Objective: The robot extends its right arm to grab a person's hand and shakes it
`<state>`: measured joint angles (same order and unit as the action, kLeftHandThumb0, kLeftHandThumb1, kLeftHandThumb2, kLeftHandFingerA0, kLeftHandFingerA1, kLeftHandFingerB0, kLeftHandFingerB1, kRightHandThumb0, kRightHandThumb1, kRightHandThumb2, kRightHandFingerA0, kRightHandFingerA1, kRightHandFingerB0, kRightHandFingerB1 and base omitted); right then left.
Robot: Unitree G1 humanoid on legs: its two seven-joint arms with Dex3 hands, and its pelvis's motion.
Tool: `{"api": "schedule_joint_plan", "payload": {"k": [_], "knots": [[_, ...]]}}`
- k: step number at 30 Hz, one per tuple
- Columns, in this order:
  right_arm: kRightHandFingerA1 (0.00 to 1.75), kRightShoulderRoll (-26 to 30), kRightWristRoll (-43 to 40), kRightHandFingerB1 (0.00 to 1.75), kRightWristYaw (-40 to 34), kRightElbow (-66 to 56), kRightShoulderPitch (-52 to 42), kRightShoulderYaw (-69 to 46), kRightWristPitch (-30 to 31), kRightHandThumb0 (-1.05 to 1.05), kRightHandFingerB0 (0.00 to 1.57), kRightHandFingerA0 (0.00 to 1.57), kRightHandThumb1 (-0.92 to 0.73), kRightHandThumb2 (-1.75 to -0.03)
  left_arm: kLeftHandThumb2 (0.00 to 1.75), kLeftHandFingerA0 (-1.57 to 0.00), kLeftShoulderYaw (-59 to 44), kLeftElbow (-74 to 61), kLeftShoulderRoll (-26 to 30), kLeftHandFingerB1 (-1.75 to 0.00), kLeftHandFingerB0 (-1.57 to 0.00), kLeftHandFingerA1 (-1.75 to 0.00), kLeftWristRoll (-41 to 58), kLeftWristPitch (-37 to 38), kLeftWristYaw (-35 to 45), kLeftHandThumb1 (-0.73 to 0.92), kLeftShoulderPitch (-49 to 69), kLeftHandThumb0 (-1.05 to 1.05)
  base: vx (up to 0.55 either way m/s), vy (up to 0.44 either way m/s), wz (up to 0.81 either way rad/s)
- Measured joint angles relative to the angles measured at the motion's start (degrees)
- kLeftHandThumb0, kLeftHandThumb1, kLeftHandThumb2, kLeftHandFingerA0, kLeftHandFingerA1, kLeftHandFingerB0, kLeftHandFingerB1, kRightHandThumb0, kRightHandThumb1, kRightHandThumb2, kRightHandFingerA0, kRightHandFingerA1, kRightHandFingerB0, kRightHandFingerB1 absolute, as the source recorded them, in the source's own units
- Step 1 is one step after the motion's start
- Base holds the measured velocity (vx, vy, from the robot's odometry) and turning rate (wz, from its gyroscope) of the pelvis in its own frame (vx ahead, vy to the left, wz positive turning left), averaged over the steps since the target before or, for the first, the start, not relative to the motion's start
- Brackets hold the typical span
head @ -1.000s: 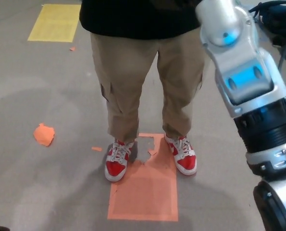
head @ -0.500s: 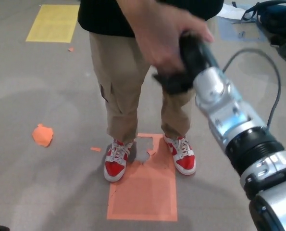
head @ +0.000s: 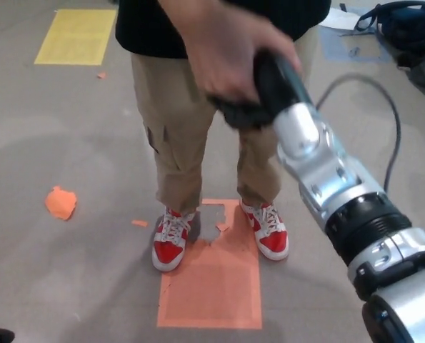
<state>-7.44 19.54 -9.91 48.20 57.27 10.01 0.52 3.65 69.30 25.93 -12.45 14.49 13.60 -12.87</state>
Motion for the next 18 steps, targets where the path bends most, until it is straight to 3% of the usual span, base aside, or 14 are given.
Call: {"api": "schedule_joint_plan", "payload": {"k": [1, 3, 4, 6, 7, 8, 11, 12, 13, 14, 15, 16, 17, 18], "knots": [[1.03, -0.04, -0.02, 1.18, 0.07, -3.23, 0.01, -0.05, -0.05, -0.06, 0.72, 1.12, -0.77, -0.76, 0.66, -0.30, 0.02, 0.01, -0.01, -0.31, -0.21, -0.37, 0.00, 0.00, 0.00, 0.88, 0.00, -0.52, 0.00, 0.000, 0.00], [1.09, -0.14, -0.03, 1.07, 0.22, -7.56, 0.00, -0.06, 0.01, -0.08, 0.74, 1.14, -0.80, -0.69, 0.66, -0.27, 0.04, 0.01, -0.01, -0.30, -0.20, -0.34, 0.00, 0.00, 0.01, 0.87, 0.02, -0.54, 0.00, 0.000, 0.00], [1.09, -0.20, -0.02, 1.10, 0.30, -9.69, 0.00, -0.05, 0.10, -0.08, 0.74, 1.15, -0.77, -0.74, 1.11, -0.09, 0.05, 0.01, -0.01, -0.49, -0.08, -0.50, 0.00, 0.00, 0.01, 0.60, 0.03, -0.28, 0.00, 0.000, 0.00], [0.99, -0.24, 0.03, 1.12, 0.57, -14.63, -0.02, -0.06, 0.56, -0.05, 0.73, 1.07, -0.74, -0.80, 1.11, -0.09, 0.08, 0.01, -0.02, -0.49, -0.07, -0.50, 0.00, -0.01, 0.02, 0.62, 0.02, -0.27, 0.00, 0.000, 0.00], [0.99, -0.24, 0.06, 1.16, 0.68, -15.95, -0.03, -0.07, 0.73, -0.06, 0.71, 1.13, -0.73, -0.78, 1.11, -0.09, 0.08, 0.01, -0.02, -0.50, -0.08, -0.50, -0.01, -0.01, 0.02, 0.62, 0.02, -0.27, 0.00, 0.000, 0.00], [1.00, -0.23, 0.16, 1.18, 0.92, -18.52, -0.18, -0.10, 1.19, -0.09, 0.70, 1.17, -0.77, -0.75, 0.66, -0.30, 0.09, 0.01, -0.02, -0.31, -0.20, -0.37, 0.00, -0.01, 0.02, 0.87, 0.02, -0.50, 0.00, 0.000, 0.00], [0.97, -0.20, 0.31, 1.17, 1.53, -23.41, -0.74, -0.10, 2.41, -0.10, 0.71, 1.19, -0.76, -0.74, 0.65, -0.31, 0.09, 0.00, -0.03, -0.31, -0.21, -0.38, 0.01, -0.01, 0.02, 0.88, 0.01, -0.50, 0.00, 0.000, 0.00], [0.98, -0.19, 0.35, 1.02, 1.67, -24.25, -0.91, -0.10, 2.68, -0.06, 0.77, 1.08, -0.73, -0.75, 0.66, -0.29, 0.09, 0.00, -0.03, -0.31, -0.21, -0.37, 0.01, 0.00, 0.03, 0.88, 0.00, -0.50, 0.00, 0.000, 0.00], [0.85, -0.14, 0.44, 0.96, 2.06, -26.65, -1.51, -0.11, 3.49, -0.06, 0.78, 1.10, -0.74, -0.71, 1.11, -0.09, 0.09, -0.01, -0.03, -0.49, -0.08, -0.50, 0.01, 0.00, 0.03, 0.62, 0.00, -0.28, 0.00, 0.000, 0.00], [0.94, -0.05, 0.50, 1.04, 2.32, -28.19, -1.98, -0.12, 4.09, -0.04, 0.76, 1.13, -0.75, -0.73, 0.66, -0.28, 0.10, 0.00, -0.03, -0.30, -0.20, -0.35, 0.01, 0.00, 0.03, 0.87, 0.00, -0.52, 0.00, 0.000, 0.00], [0.94, 0.01, 0.52, 1.04, 2.49, -29.34, -2.39, -0.15, 4.51, -0.04, 0.76, 1.13, -0.75, -0.73, 0.66, -0.28, 0.12, 0.00, -0.03, -0.30, -0.20, -0.35, 0.00, -0.01, 0.03, 0.87, 0.00, -0.52, 0.00, 0.000, 0.00], [0.97, 0.09, 0.53, 1.16, 2.77, -31.08, -2.98, -0.22, 5.17, 0.00, 0.71, 1.11, -0.71, -0.79, 1.11, -0.10, 0.15, 0.00, -0.03, -0.50, -0.09, -0.50, 0.00, -0.01, 0.02, 0.62, 0.00, -0.27, 0.00, 0.000, 0.00], [1.01, 0.15, 0.53, 1.17, 2.97, -32.24, -3.35, -0.30, 5.64, 0.00, 0.69, 1.09, -0.73, -0.76, 0.66, -0.30, 0.17, 0.00, -0.03, -0.32, -0.24, -0.36, -0.01, 0.00, 0.03, 0.86, 0.01, -0.51, 0.00, 0.000, 0.00], [1.01, 0.26, 0.53, 1.17, 3.22, -33.88, -3.86, -0.45, 6.34, 0.00, 0.69, 1.09, -0.73, -0.76, 0.66, -0.30, 0.21, 0.07, 0.03, -0.32, -0.24, -0.36, 0.00, 0.08, 0.04, 0.86, 0.04, -0.51, 0.00, 0.000, 0.00]]}}
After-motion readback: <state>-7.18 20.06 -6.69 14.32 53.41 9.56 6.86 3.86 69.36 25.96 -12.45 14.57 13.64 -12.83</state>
